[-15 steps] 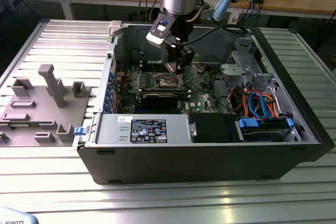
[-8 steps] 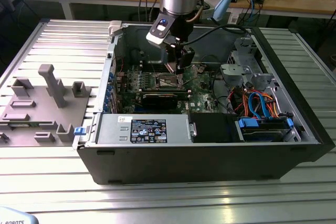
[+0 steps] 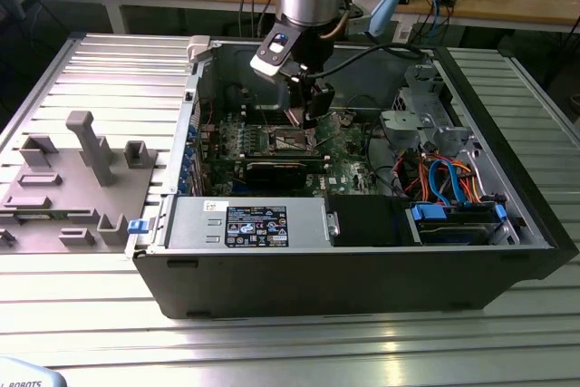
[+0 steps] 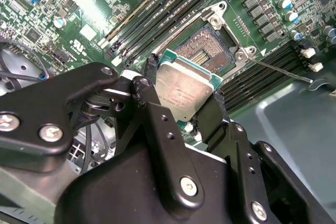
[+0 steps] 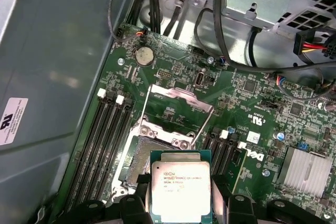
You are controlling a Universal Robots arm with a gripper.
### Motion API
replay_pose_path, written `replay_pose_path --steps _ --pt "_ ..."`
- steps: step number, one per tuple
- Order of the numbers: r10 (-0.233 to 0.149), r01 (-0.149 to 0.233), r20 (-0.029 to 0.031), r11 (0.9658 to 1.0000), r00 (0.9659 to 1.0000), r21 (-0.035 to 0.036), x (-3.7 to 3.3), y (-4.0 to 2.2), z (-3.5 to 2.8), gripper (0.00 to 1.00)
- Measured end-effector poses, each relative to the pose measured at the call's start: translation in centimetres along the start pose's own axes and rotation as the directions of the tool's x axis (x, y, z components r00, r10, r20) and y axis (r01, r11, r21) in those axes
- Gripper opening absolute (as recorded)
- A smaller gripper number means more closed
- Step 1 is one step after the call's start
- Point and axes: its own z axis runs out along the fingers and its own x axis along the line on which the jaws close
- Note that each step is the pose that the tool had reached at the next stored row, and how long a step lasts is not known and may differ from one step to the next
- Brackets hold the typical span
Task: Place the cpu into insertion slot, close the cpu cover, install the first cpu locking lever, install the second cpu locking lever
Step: 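Place the cpu into insertion slot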
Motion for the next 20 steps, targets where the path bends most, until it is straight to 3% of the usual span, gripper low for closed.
replay_pose_path --steps 4,8,10,14,15,20 --pt "0.032 -0.032 0.0012 0.9995 0.9995 0.0005 0.0 0.0 0.07 0.54" --pt "0.091 -0.091 0.0019 0.9958 0.9958 0.0009 0.0 -0.01 0.15 0.54" --pt "0.134 -0.134 0.001 0.9909 0.9909 0.001 0.01 -0.02 0.22 0.54" --pt "0.183 -0.183 -0.0024 0.9831 0.9831 0.0006 0.01 -0.01 0.3 0.54" --pt "0.2 -0.2 -0.0033 0.9798 0.9798 0.0006 0.01 -0.01 0.34 0.54" --pt "0.251 -0.251 -0.0013 0.9681 0.9681 0.0011 0.02 -0.06 0.49 0.54"
